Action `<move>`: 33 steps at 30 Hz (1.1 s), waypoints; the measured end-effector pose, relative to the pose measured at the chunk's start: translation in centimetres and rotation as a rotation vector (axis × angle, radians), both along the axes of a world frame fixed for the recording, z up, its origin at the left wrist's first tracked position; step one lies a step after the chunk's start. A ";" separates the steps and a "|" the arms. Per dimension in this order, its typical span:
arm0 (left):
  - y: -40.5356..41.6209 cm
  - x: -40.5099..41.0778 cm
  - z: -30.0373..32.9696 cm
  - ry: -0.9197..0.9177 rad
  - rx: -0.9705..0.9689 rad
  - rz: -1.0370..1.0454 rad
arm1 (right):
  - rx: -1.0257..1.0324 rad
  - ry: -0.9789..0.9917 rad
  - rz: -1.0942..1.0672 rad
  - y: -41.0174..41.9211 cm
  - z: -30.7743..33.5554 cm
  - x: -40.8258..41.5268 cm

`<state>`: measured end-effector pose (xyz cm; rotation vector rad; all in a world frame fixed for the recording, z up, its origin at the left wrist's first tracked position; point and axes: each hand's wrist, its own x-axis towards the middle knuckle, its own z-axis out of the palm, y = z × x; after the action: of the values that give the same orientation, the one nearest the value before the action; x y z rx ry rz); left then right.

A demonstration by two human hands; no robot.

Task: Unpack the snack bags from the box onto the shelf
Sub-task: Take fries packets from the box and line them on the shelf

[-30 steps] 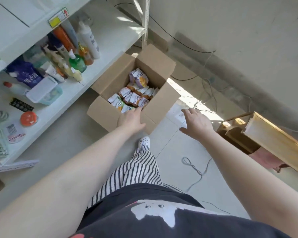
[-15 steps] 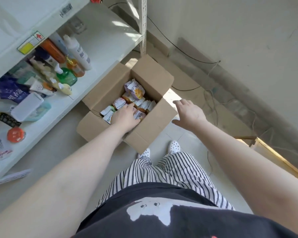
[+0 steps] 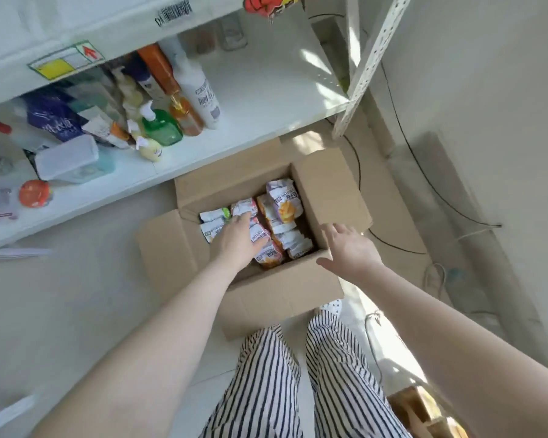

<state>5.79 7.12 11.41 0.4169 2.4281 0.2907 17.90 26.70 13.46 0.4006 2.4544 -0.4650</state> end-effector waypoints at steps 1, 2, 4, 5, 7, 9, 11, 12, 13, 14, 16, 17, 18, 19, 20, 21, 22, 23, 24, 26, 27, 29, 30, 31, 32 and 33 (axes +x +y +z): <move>0.6 -0.5 -1.7 -0.012 0.022 0.038 | -0.018 -0.006 -0.021 0.2 -1.9 -0.9; 1.2 -1.1 -3.6 -0.020 0.054 0.076 | -0.035 -0.014 -0.038 0.3 -4.1 -1.7; 2.3 -2.4 -8.1 -0.040 0.116 0.122 | -0.073 -0.031 -0.076 0.2 -8.8 -3.4; 2.7 -3.0 -10.6 -0.056 0.140 0.140 | -0.093 -0.030 -0.103 0.0 -11.3 -4.2; 3.5 -4.1 -15.9 -0.087 0.172 0.177 | -0.133 -0.027 -0.160 -0.7 -16.6 -5.6; 3.9 -5.1 -21.1 -0.098 0.179 0.195 | -0.155 -0.009 -0.204 -1.6 -21.9 -6.6; 4.3 -6.0 -26.1 -0.105 0.207 0.226 | -0.157 0.004 -0.275 -2.4 -26.7 -7.6; 4.5 -6.4 -28.2 -0.117 0.231 0.258 | -0.167 0.010 -0.330 -2.8 -28.8 -8.1; 4.7 -6.9 -30.4 -0.132 0.259 0.292 | -0.181 0.017 -0.383 -3.1 -30.8 -8.6; 4.9 -7.3 -32.2 -0.146 0.289 0.322 | -0.196 0.019 -0.437 -3.4 -32.7 -9.1; 5.6 -8.0 -35.2 -0.171 0.340 0.376 | -0.232 0.020 -0.575 -3.7 -35.9 -9.9; 6.0 -8.3 -36.4 -0.193 0.371 0.411 | -0.253 0.025 -0.651 -3.8 -37.2 -10.3; 6.4 -8.6 -37.3 -0.219 0.406 0.453 | -0.277 0.032 -0.724 -3.8 -38.3 -10.5; 6.9 -8.8 -38.0 -0.245 0.439 0.501 | -0.300 0.037 -0.791 -3.8 -39.1 -10.7; 7.3 -9.0 -38.6 -0.267 0.469 0.544 | -0.321 0.045 -0.847 -3.8 -39.8 -10.9; 7.6 -9.2 -39.2 -0.282 0.494 0.584 | -0.336 0.052 -0.892 -3.7 -40.4 -11.0; 7.9 -9.4 -39.7 -0.283 0.519 0.614 | -0.350 0.059 -0.934 -3.7 -40.9 -11.1; 8.1 -9.6 -40.3 -0.276 0.529 0.626 | -0.368 0.062 -0.979 -3.6 -41.3 -11.1; 8.2 -9.7 -40.8 -0.268 0.521 0.617 | -0.391 0.069 -1.023 -3.5 -41.8 -11.1; 8.3 -10.0 -41.5 -0.267 0.500 0.601 | -0.447 0.092 -1.113 -3.4 -42.8 -11.1; 8.3 -10.2 -41.7 -0.276 0.510 0.614 | -0.476 0.100 -1.157 -3.3 -43.1 -11.1; 8.2 -10.6 -41.9 -0.298 0.553 0.633 | -0.529 0.113 -1.231 -3.1 -43.7 -11.1; 7.9 -10.8 -42.0 -0.307 0.576 0.621 | -0.548 0.118 -1.254 -2.9 -43.8 -11.2; 7.5 -11.0 -41.9 -0.322 0.593 0.593 | -0.566 0.126 -1.270 -2.8 -43.8 -11.2; 7.1 -11.2 -41.8 -0.350 0.613 0.560 | -0.593 0.140 -1.281 -2.8 -43.7 -11.2; 6.6 -11.5 -41.6 -0.395 0.632 0.534 | -0.634 0.163 -1.291 -2.7 -43.5 -11.1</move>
<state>-5.69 13.69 -30.20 -0.0462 1.9706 1.2599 6.78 23.95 -30.03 1.6559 1.7053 -1.7435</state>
